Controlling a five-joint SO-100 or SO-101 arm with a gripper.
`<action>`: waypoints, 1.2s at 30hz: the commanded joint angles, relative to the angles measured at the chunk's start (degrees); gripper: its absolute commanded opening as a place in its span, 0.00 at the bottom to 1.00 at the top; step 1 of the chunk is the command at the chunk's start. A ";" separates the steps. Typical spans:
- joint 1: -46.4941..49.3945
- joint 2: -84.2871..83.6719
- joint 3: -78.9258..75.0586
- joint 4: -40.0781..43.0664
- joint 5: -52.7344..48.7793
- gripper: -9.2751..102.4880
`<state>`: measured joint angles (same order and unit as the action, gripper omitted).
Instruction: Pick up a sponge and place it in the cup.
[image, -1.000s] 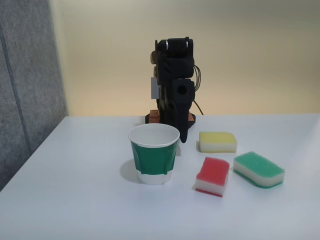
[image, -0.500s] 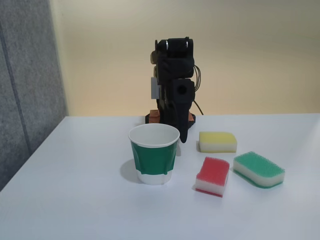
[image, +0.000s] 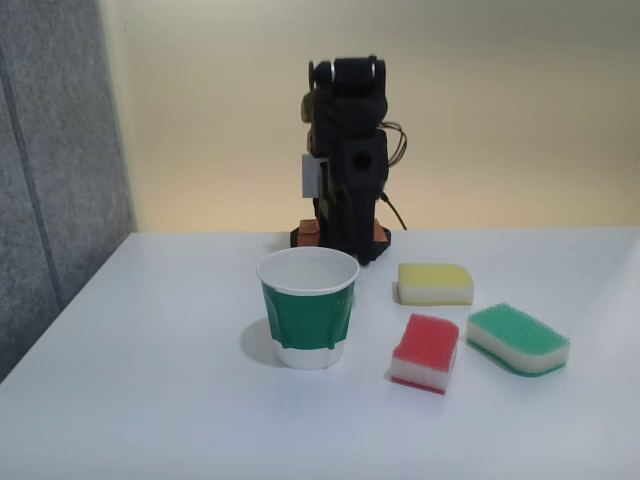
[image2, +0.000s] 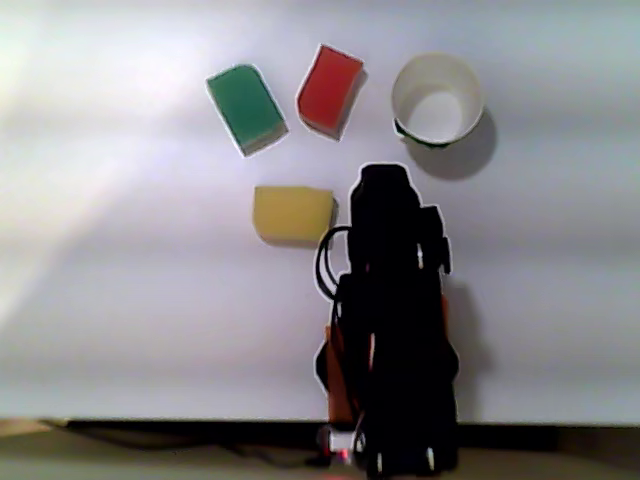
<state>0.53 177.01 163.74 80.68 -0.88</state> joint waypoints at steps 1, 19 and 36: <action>0.88 -7.47 -5.36 2.64 -0.88 0.08; -5.19 -66.71 -47.81 -6.06 -2.20 0.16; -8.44 -85.69 -68.12 -6.59 5.27 0.28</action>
<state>-6.50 90.35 97.56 74.00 3.52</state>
